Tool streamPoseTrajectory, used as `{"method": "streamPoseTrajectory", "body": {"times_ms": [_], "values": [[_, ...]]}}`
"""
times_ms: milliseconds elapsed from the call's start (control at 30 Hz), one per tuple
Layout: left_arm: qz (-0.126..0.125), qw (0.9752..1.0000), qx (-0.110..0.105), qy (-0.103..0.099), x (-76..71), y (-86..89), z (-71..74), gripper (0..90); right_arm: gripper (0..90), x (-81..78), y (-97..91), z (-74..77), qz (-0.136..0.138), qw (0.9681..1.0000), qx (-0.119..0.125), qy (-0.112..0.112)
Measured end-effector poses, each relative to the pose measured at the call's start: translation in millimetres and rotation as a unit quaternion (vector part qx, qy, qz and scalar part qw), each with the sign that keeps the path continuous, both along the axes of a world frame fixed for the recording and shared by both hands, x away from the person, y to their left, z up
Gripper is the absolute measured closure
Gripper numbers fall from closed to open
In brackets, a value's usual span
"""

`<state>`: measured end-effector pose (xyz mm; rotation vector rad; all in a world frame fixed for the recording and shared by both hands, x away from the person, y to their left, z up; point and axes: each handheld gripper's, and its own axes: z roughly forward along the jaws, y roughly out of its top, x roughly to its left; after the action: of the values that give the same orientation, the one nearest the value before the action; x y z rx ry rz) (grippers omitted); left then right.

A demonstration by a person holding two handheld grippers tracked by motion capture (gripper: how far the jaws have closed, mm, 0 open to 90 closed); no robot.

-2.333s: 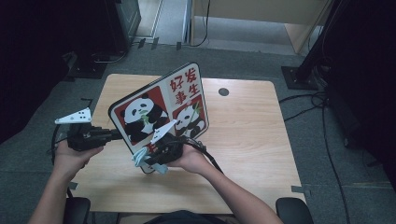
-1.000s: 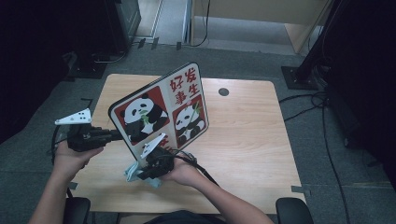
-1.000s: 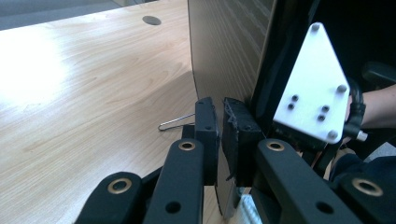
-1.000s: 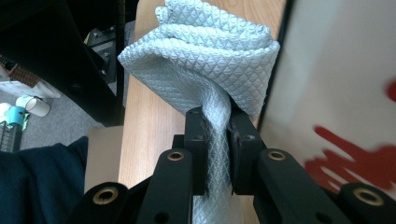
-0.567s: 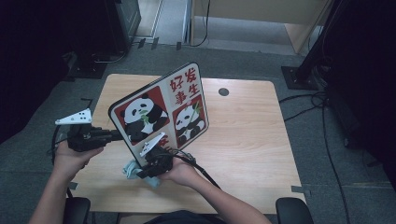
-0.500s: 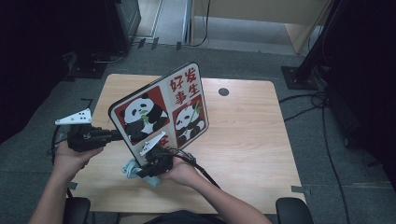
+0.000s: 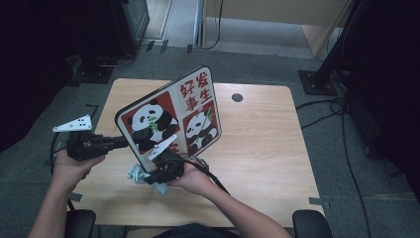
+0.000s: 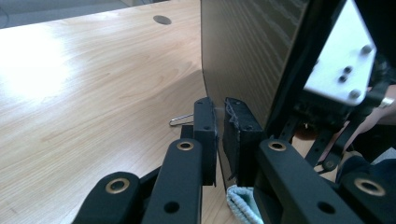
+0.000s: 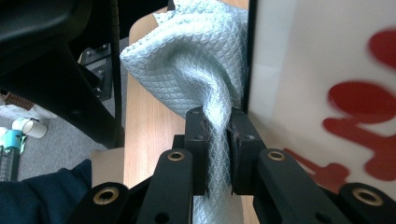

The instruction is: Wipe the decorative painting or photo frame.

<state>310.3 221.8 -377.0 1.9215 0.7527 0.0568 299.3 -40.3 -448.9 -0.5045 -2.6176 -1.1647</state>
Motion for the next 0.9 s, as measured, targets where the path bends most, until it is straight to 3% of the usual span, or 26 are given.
{"method": "streamPoseTrajectory", "body": {"times_ms": [300,600,900], "values": [[0.006,1.0000,0.003,-0.004,-0.3,7.8,-1.1,83.2,80.8,3.4,-1.1,18.1,-0.007,0.9998,0.013,-0.011],[0.007,1.0000,0.004,0.001,1.2,9.8,-4.5,82.3,80.8,4.2,0.7,31.6,-0.008,0.9997,0.008,-0.020],[0.014,0.9998,0.003,0.012,3.4,15.2,-11.0,75.4,80.8,6.0,2.8,47.4,-0.013,0.9995,0.013,-0.026]]}}
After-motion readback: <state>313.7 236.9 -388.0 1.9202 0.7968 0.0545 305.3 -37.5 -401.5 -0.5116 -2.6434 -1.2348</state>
